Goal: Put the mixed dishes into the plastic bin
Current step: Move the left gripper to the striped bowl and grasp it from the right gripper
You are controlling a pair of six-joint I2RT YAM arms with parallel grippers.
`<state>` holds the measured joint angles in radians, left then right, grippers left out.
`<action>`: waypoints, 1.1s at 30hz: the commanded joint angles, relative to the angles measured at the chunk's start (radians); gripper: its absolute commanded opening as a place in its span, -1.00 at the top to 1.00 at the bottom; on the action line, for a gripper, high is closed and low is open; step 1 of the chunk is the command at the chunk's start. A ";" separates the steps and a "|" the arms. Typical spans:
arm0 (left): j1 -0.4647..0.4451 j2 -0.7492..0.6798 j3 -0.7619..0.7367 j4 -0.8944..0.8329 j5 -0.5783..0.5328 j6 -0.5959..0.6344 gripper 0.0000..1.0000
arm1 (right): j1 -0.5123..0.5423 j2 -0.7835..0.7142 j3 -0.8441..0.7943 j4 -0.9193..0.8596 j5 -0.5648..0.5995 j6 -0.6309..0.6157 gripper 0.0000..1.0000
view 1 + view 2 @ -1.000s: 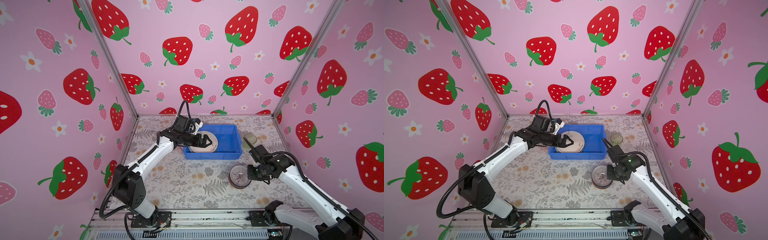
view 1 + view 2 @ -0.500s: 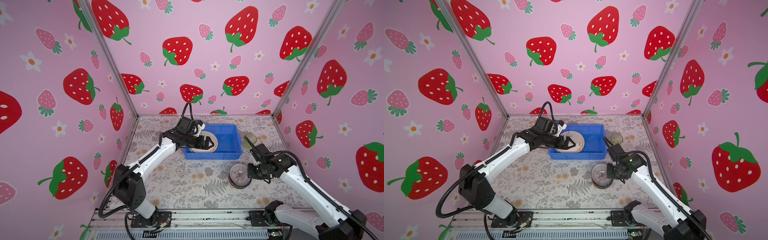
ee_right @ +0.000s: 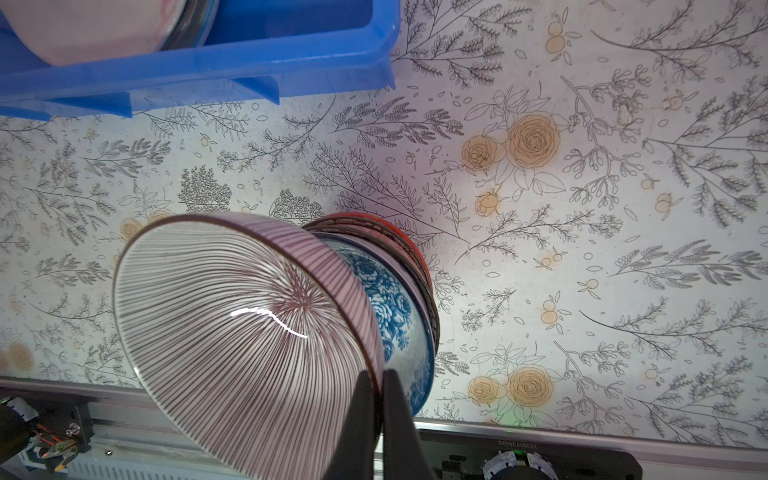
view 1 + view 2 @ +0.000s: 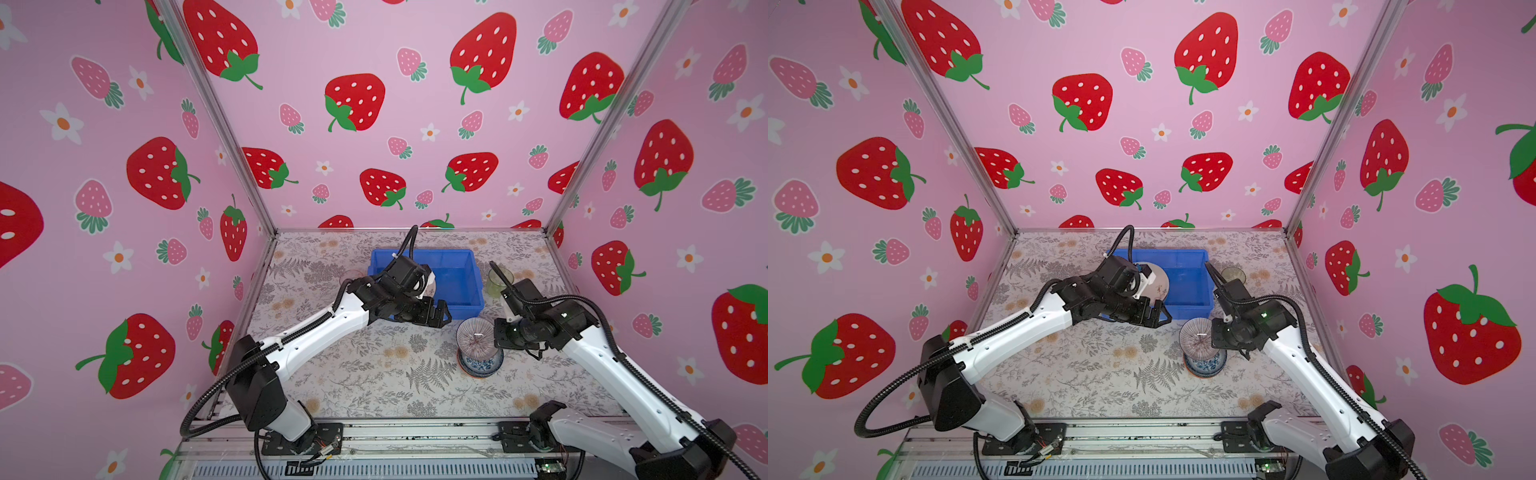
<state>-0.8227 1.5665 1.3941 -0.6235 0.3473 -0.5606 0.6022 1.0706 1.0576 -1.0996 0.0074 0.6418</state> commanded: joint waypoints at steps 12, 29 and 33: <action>-0.109 0.231 0.247 -0.170 -0.085 0.006 -0.71 | 0.004 0.030 0.069 0.021 -0.012 -0.036 0.91; -0.135 0.305 0.320 -0.194 -0.193 0.019 0.07 | 0.004 0.037 0.062 0.055 -0.033 -0.051 0.91; -0.139 0.319 0.330 -0.194 -0.193 0.019 0.28 | 0.004 0.032 0.051 0.068 -0.043 -0.045 0.91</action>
<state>-0.9546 1.8660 1.6844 -0.7918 0.1738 -0.5423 0.6022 1.1191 1.0939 -1.0607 -0.0162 0.6003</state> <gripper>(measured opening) 0.369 0.062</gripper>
